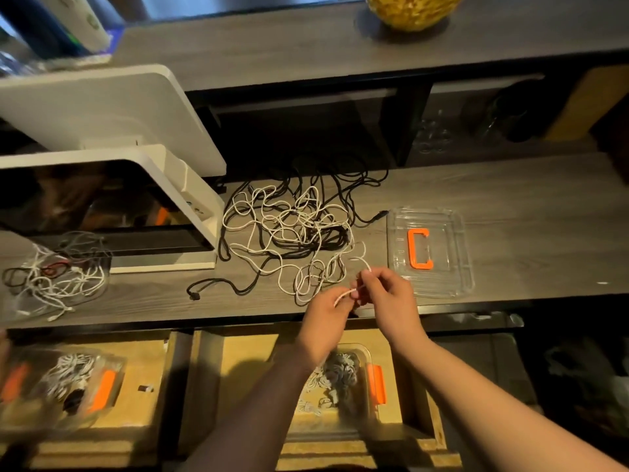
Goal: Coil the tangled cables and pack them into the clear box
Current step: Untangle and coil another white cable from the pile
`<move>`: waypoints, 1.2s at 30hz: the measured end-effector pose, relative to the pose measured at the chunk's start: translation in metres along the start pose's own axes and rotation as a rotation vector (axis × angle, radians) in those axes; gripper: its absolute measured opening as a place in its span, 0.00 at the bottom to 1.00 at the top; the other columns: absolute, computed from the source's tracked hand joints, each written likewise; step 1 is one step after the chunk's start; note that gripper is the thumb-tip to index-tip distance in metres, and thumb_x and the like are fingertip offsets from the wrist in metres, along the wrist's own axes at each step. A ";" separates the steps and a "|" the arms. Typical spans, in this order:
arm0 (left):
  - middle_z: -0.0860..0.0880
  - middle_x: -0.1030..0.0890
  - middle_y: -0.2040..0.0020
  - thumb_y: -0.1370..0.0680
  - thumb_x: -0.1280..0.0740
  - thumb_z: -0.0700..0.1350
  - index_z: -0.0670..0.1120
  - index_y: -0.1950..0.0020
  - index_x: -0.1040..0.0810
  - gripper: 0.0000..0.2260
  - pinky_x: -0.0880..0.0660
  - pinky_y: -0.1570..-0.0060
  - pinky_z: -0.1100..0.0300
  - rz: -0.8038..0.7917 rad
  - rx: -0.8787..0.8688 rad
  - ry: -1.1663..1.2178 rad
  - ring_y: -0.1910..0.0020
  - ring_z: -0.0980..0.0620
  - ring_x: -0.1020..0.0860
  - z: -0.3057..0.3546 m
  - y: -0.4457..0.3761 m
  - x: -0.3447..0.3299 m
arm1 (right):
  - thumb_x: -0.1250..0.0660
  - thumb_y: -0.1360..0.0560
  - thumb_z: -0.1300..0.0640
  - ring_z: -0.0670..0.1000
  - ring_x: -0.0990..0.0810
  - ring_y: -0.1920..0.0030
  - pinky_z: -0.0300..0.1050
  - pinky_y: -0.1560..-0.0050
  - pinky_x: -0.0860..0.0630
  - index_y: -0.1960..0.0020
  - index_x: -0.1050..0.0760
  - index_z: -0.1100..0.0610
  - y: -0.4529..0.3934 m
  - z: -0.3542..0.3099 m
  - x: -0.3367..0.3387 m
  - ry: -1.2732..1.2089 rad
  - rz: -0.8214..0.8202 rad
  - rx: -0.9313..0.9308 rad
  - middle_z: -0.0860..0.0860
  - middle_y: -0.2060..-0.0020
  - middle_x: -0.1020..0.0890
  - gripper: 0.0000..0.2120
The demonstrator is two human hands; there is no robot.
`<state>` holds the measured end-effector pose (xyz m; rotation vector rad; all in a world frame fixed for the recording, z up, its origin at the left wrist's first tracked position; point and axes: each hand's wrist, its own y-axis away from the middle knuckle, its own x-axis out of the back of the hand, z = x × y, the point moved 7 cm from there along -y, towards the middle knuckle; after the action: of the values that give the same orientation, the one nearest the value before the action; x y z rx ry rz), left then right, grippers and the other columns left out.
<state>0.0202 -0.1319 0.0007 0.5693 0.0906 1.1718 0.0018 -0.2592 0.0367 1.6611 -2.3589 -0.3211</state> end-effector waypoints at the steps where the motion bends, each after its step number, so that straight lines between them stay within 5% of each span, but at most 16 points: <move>1: 0.48 0.17 0.58 0.17 0.39 0.40 0.49 0.50 0.18 0.10 0.25 0.54 0.59 0.028 0.024 0.037 0.58 0.52 0.19 0.002 0.004 -0.001 | 0.37 0.19 0.61 0.55 0.19 0.61 0.53 0.56 0.21 0.55 0.21 0.62 0.005 -0.003 0.008 0.000 -0.006 0.006 0.60 0.62 0.18 0.09; 4: 0.51 0.24 0.69 0.16 0.41 0.39 0.44 0.45 0.20 0.09 0.26 0.64 0.61 0.055 0.136 0.227 0.70 0.55 0.25 0.004 0.025 -0.007 | 0.37 0.20 0.64 0.53 0.19 0.63 0.51 0.57 0.20 0.45 0.24 0.59 0.022 -0.007 0.033 -0.053 -0.003 -0.048 0.58 0.63 0.17 0.06; 7: 0.53 0.35 0.73 0.15 0.42 0.40 0.44 0.43 0.20 0.11 0.39 0.74 0.65 0.081 0.225 0.420 0.76 0.58 0.38 0.011 0.052 -0.010 | 0.36 0.21 0.68 0.52 0.17 0.65 0.39 0.63 0.19 0.33 0.34 0.50 0.042 -0.006 0.051 -0.117 0.025 -0.142 0.62 0.60 0.16 0.21; 12: 0.54 0.36 0.73 0.18 0.38 0.44 0.46 0.48 0.17 0.09 0.41 0.75 0.63 0.220 0.207 0.363 0.75 0.56 0.39 0.037 0.074 -0.008 | 0.37 0.20 0.64 0.52 0.15 0.61 0.51 0.56 0.18 0.40 0.22 0.58 0.064 -0.004 0.065 0.053 -0.024 -0.150 0.60 0.60 0.15 0.10; 16: 0.53 0.36 0.73 0.19 0.37 0.47 0.44 0.58 0.21 0.11 0.41 0.70 0.59 0.362 0.246 0.297 0.74 0.53 0.38 0.047 0.087 0.006 | 0.36 0.20 0.61 0.46 0.16 0.60 0.48 0.52 0.17 0.49 0.19 0.53 0.087 -0.005 0.073 0.385 -0.110 -0.045 0.51 0.62 0.15 0.08; 19: 0.54 0.34 0.74 0.19 0.39 0.50 0.47 0.63 0.24 0.15 0.37 0.66 0.57 0.272 0.135 0.056 0.72 0.52 0.34 0.073 0.101 0.002 | 0.36 0.20 0.59 0.44 0.17 0.55 0.48 0.45 0.19 0.48 0.19 0.50 0.099 -0.005 0.073 0.530 -0.174 -0.012 0.46 0.58 0.16 0.08; 23: 0.48 0.26 0.67 0.17 0.48 0.50 0.47 0.66 0.28 0.21 0.31 0.59 0.52 0.191 0.033 -0.353 0.64 0.49 0.27 0.093 0.120 -0.009 | 0.35 0.20 0.57 0.44 0.24 0.39 0.40 0.39 0.27 0.31 0.28 0.50 0.099 -0.037 0.076 0.517 -0.150 0.123 0.44 0.41 0.21 0.18; 26: 0.52 0.25 0.70 0.17 0.49 0.47 0.47 0.67 0.26 0.21 0.28 0.53 0.51 0.072 0.041 -0.358 0.64 0.50 0.27 0.094 0.124 -0.013 | 0.37 0.19 0.57 0.39 0.34 0.32 0.41 0.32 0.34 0.25 0.37 0.46 0.099 -0.069 0.055 0.484 -0.314 0.241 0.39 0.33 0.31 0.24; 29: 0.56 0.28 0.80 0.17 0.46 0.46 0.49 0.69 0.22 0.23 0.34 0.59 0.54 -0.115 0.119 -0.290 0.71 0.55 0.32 0.083 0.135 -0.023 | 0.43 0.17 0.61 0.39 0.37 0.28 0.40 0.27 0.40 0.33 0.27 0.45 0.107 -0.073 0.030 0.557 -0.572 0.265 0.41 0.32 0.28 0.17; 32: 0.54 0.31 0.77 0.20 0.42 0.50 0.52 0.73 0.20 0.23 0.38 0.62 0.54 -0.105 0.059 -0.268 0.74 0.54 0.35 0.077 0.144 -0.020 | 0.41 0.18 0.58 0.43 0.21 0.45 0.51 0.37 0.26 0.50 0.21 0.44 0.113 -0.064 0.028 0.473 -0.616 0.144 0.44 0.51 0.17 0.13; 36: 0.54 0.34 0.76 0.21 0.40 0.45 0.49 0.73 0.26 0.19 0.39 0.64 0.55 0.081 0.011 -0.178 0.74 0.54 0.36 0.077 0.146 0.001 | 0.38 0.19 0.48 0.48 0.21 0.60 0.57 0.51 0.24 0.57 0.20 0.50 0.115 -0.061 0.037 0.462 -0.514 0.175 0.50 0.63 0.18 0.12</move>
<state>-0.0750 -0.1214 0.1345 0.6894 -0.0791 1.1943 -0.0930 -0.2588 0.1328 2.1332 -1.6500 0.1797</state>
